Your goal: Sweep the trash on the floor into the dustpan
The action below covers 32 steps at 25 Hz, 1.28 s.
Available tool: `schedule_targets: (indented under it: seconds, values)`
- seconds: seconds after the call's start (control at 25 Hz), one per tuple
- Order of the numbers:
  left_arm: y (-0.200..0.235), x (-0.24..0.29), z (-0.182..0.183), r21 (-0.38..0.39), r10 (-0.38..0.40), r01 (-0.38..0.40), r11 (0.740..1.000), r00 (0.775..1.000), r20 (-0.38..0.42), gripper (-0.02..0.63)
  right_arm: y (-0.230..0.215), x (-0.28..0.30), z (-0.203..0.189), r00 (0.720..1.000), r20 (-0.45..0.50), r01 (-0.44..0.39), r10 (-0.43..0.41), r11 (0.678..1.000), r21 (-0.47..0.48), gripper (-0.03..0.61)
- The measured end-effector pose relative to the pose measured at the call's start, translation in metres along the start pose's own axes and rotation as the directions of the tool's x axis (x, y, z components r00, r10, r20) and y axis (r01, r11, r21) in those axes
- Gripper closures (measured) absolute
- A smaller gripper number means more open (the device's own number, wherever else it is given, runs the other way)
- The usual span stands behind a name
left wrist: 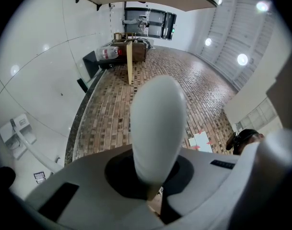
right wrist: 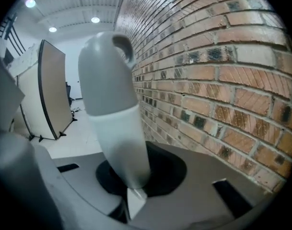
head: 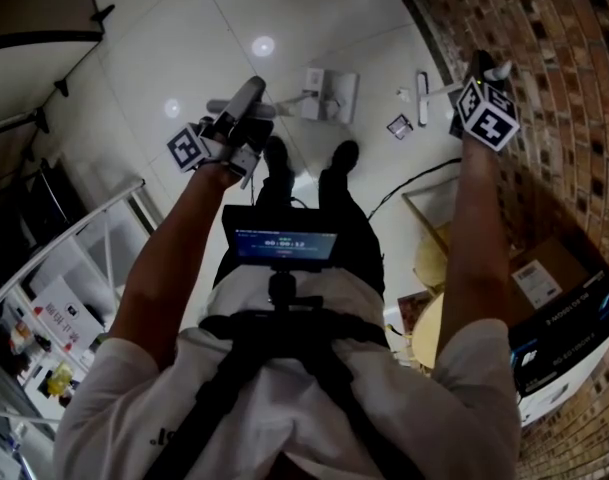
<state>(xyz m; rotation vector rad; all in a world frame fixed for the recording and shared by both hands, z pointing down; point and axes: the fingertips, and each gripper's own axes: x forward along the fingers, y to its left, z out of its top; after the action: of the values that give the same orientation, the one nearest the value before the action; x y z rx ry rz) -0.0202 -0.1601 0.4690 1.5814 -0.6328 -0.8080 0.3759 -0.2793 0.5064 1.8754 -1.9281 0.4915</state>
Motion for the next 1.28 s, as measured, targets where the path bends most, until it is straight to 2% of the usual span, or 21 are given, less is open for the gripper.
schedule_targets:
  seconds: [0.24, 0.32, 0.56, 0.84, 1.08, 1.28]
  values:
    - [0.004, -0.011, 0.005, -0.008, 0.016, -0.016, 1.0, 1.0, -0.003, 0.612, 0.058, 0.002, -0.001, 0.987, -0.03, -0.161, 0.159, 0.977, -0.141, 0.554]
    - [0.006, -0.012, 0.004, -0.011, 0.024, -0.024, 1.0, 1.0, -0.007, 0.612, 0.068, 0.006, 0.005, 0.982, -0.026, -0.19, 0.188, 0.968, -0.163, 0.554]
    - [0.011, -0.02, 0.002, -0.02, 0.042, -0.042, 0.999, 0.999, -0.009, 0.612, 0.102, 0.003, 0.015, 0.962, 0.007, -0.271, 0.274, 0.954, -0.129, 0.554]
    - [0.01, -0.025, 0.01, -0.024, 0.034, -0.035, 0.999, 0.999, -0.004, 0.612, 0.132, -0.016, 0.014, 0.948, 0.0, -0.314, 0.317, 0.941, -0.126, 0.552]
    - [0.012, -0.02, 0.01, -0.028, 0.031, -0.031, 0.999, 0.999, -0.006, 0.613, 0.146, -0.047, 0.008, 0.944, 0.038, -0.328, 0.329, 0.944, -0.022, 0.549]
    - [0.014, -0.017, 0.013, -0.029, 0.037, -0.037, 0.999, 0.999, 0.004, 0.613, 0.128, -0.073, 0.009, 0.944, 0.104, -0.326, 0.313, 0.931, 0.166, 0.549]
